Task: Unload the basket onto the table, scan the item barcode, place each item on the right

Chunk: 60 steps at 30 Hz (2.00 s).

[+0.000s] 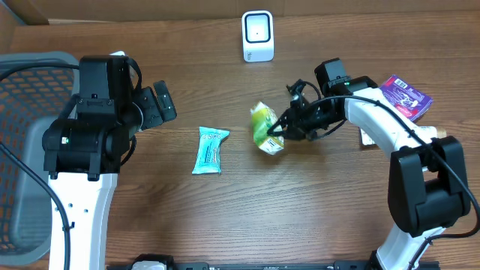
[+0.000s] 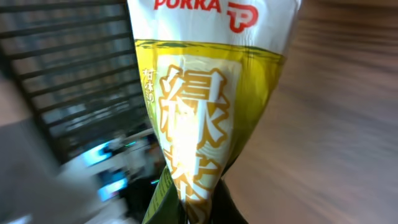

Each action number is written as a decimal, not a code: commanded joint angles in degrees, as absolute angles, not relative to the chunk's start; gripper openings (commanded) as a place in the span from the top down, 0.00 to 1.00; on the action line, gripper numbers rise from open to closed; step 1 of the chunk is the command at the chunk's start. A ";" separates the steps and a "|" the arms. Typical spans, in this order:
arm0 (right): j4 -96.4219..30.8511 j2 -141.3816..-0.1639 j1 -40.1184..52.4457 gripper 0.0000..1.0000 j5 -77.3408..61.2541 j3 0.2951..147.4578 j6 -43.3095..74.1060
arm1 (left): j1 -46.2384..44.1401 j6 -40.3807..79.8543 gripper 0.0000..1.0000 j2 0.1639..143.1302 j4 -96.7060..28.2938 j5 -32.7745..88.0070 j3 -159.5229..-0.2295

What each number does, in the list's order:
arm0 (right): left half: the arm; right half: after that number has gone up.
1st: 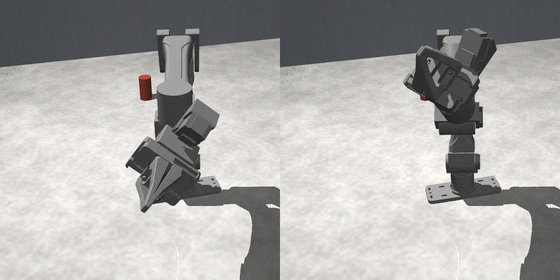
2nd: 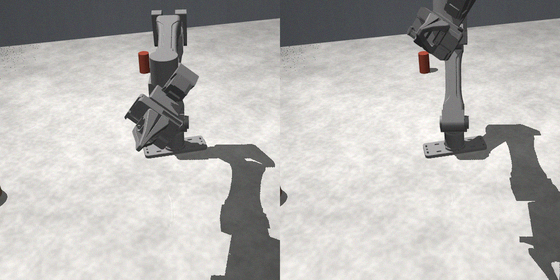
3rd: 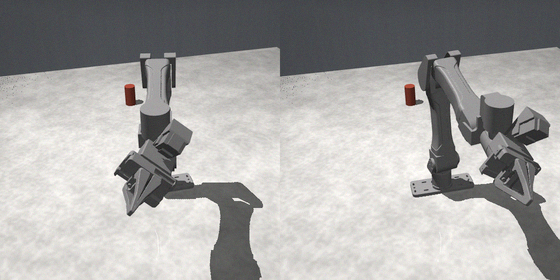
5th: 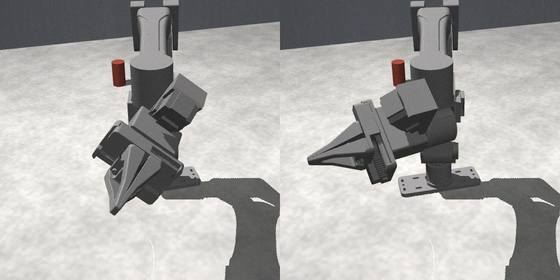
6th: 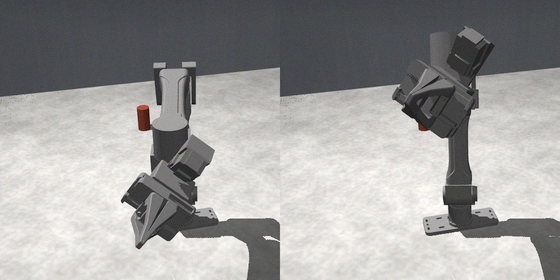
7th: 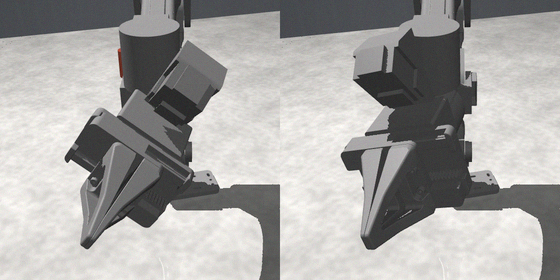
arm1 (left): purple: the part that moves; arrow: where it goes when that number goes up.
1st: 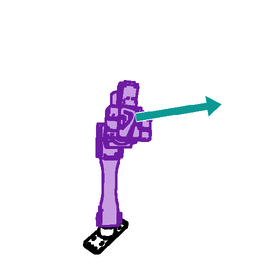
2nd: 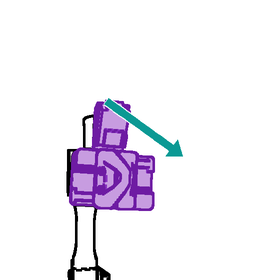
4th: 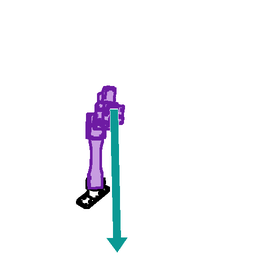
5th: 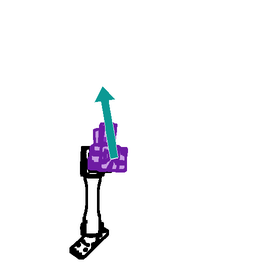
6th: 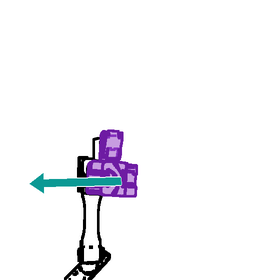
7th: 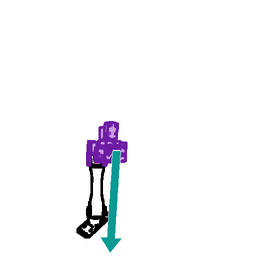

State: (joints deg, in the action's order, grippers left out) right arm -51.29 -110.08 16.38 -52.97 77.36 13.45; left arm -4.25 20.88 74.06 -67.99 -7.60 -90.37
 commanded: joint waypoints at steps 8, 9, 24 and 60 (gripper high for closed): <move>-51.24 -107.04 18.15 0.96 -47.07 79.35 6.92 | -4.14 21.45 0.00 74.26 -67.96 -8.29 -90.80; -51.35 -107.04 18.15 0.96 -45.84 79.35 6.96 | -4.14 21.45 0.00 74.26 -67.94 -8.29 -90.80; -51.55 -107.04 29.56 0.87 -5.78 79.15 2.85 | -4.14 21.45 0.00 74.26 -67.96 -8.29 -90.80; -43.38 -107.48 31.38 0.96 -0.89 77.34 17.89 | -4.14 21.45 0.00 74.26 -67.96 -8.29 -90.80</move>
